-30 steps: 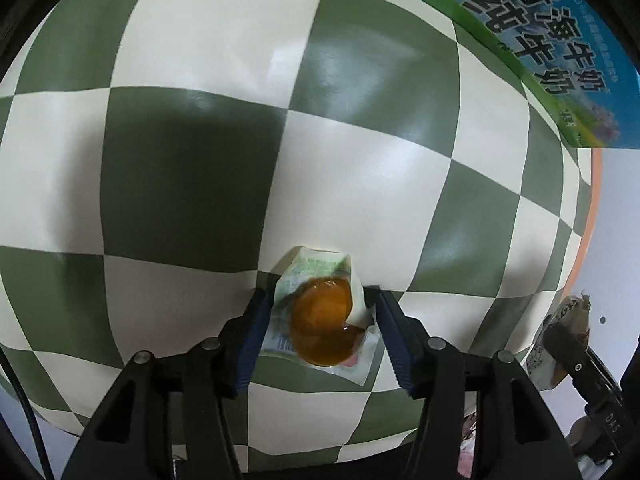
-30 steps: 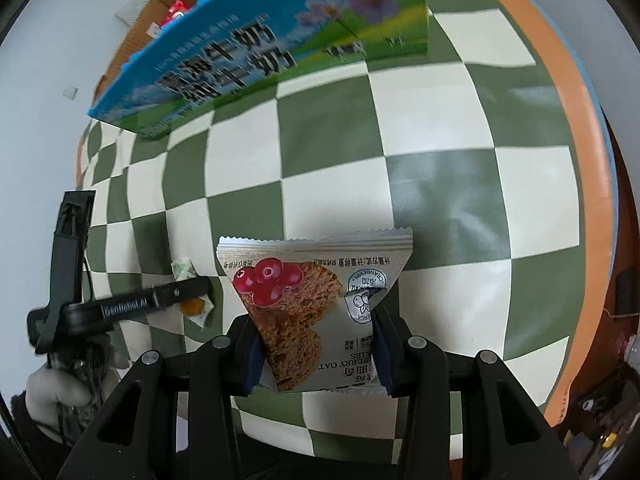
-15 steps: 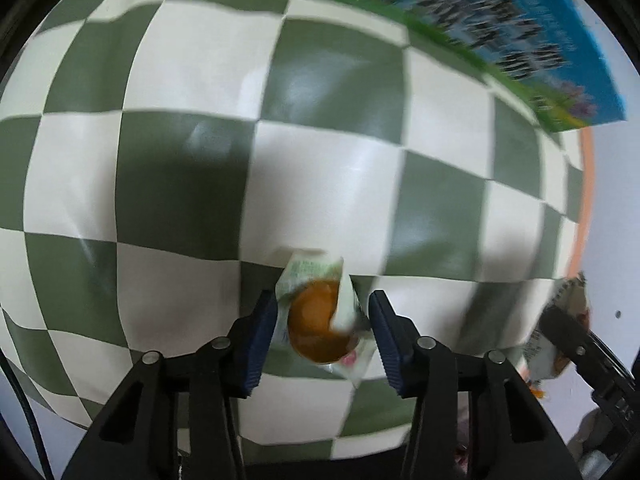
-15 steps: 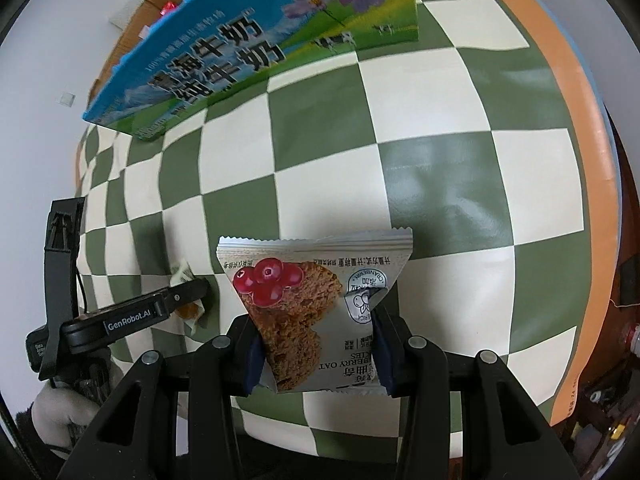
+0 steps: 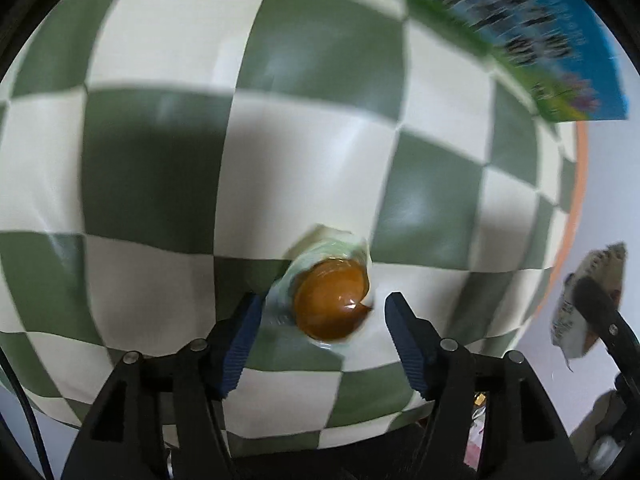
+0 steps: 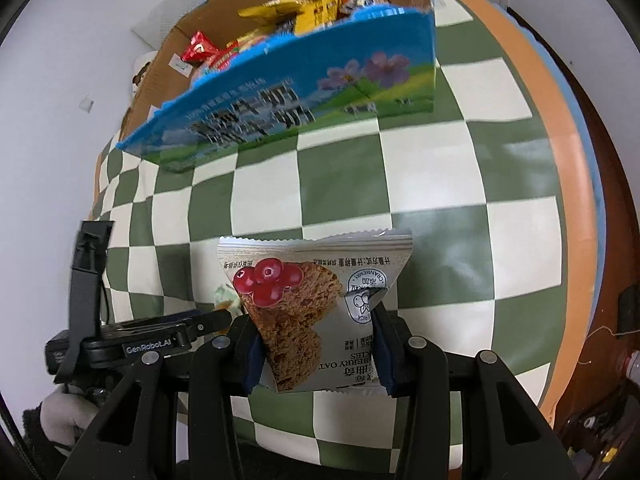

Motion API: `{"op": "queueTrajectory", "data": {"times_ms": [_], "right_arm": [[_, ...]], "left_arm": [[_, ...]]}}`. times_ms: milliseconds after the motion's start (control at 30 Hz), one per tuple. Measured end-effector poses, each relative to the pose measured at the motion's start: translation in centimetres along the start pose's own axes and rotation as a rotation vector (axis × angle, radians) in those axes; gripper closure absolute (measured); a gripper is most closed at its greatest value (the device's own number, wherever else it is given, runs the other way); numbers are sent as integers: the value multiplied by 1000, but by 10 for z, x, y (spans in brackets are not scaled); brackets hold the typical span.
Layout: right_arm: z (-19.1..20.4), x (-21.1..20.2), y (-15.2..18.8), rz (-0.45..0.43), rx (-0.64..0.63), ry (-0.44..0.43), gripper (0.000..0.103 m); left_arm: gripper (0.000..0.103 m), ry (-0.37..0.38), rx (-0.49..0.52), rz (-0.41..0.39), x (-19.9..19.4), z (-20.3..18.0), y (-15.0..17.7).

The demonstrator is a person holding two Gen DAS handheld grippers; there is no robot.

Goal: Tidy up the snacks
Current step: 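Lift both held packets off the mat toward the cardboard box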

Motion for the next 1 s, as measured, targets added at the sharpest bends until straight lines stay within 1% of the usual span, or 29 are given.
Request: {"op": "queueTrajectory", "data": {"times_ms": [33, 100, 200, 233, 267, 300, 467, 500, 600, 700, 733, 900, 1000], "right_arm": [[-1, 4, 3, 11, 3, 0, 56], [-3, 13, 9, 32, 13, -1, 56], [-6, 25, 16, 53, 21, 7, 56], [-7, 29, 18, 59, 22, 14, 56], [-8, 32, 20, 62, 25, 17, 56], [-9, 34, 21, 65, 29, 20, 56], [-12, 36, 26, 66, 33, 27, 56], [-11, 35, 26, 65, 33, 24, 56], [-7, 24, 22, 48, 21, 11, 56], [-1, 9, 14, 14, -6, 2, 56], [1, 4, 9, 0, -13, 3, 56], [8, -16, -12, -50, -14, -21, 56], [10, -28, -21, -69, -16, -38, 56]], "left_arm": [[40, -10, 5, -2, 7, 0, -2], [32, -27, 13, -5, 13, -1, -4], [33, -87, 41, -33, 18, -7, -8], [35, -117, 66, -39, 19, -9, -7], [47, -138, 80, -52, 18, -10, -7], [48, -146, 91, -63, 17, -12, -7], [50, -132, 91, -104, -1, -14, -2], [61, -118, 92, -111, -5, -17, -2], [61, -79, 122, -136, -29, -35, -2], [62, -79, 181, -179, -51, -56, -9], [62, -70, 184, -199, -60, -61, -13], [63, -34, 200, -243, -90, -73, -24], [63, 20, 209, -260, -124, -80, -32]]}}
Point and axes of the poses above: each gripper's, at about its wrist camera, not at the fingertips, and x roughly the way its jaws point, z to its left, y to its underside, the point moved 9 cm from there along x, roughly the way its jaws point, and after that the axes turned 12 degrees about y, right-handed, at the moved point
